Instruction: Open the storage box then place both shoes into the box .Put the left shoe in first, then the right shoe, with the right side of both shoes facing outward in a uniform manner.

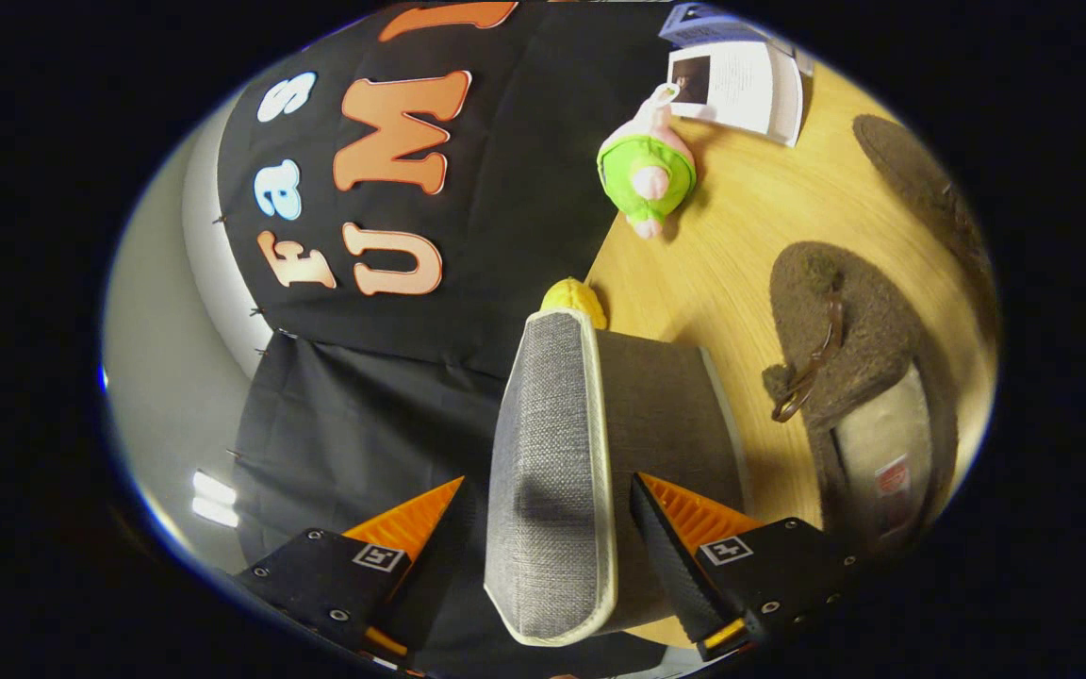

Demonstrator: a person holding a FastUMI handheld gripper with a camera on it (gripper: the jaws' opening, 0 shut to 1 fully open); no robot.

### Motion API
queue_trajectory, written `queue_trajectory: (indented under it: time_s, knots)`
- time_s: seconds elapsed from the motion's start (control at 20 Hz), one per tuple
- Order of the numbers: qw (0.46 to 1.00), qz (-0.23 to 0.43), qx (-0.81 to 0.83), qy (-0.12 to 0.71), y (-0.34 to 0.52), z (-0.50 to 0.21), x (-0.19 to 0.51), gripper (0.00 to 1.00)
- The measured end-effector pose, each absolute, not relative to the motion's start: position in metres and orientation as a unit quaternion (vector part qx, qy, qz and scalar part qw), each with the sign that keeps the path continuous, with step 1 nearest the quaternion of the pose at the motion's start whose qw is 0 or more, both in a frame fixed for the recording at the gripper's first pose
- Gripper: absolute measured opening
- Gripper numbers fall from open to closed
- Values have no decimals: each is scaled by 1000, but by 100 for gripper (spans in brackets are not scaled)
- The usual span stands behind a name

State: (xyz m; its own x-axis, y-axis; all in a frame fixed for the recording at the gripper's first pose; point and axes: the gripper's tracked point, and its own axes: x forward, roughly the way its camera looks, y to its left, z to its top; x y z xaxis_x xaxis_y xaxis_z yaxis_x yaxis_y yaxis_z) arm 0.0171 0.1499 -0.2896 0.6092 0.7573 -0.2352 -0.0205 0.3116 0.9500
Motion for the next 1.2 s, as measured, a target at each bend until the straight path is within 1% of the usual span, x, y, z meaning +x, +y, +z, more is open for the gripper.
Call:
queue_trajectory:
  time_s: [0.35, 0.45, 0.6, 0.65, 0.75, 0.85, 0.9, 0.95, 1.0, 1.05, 1.2]
  knots:
    - [704, 294, 549, 342, 151, -280, 23, 95]
    - [704, 296, 552, 337, 146, -279, 23, 92]
    - [696, 307, 564, 322, 140, -268, 24, 77]
    - [692, 312, 570, 314, 139, -261, 23, 74]
    - [696, 306, 570, 312, 139, -258, 25, 62]
    - [711, 302, 549, 319, 142, -260, 23, 39]
    - [721, 294, 538, 323, 140, -262, 22, 25]
    - [733, 280, 527, 327, 141, -267, 26, 18]
    - [740, 271, 521, 328, 140, -268, 28, 2]
    - [739, 278, 522, 323, 144, -261, 27, 1]
    - [739, 291, 524, 308, 153, -232, 22, 1]
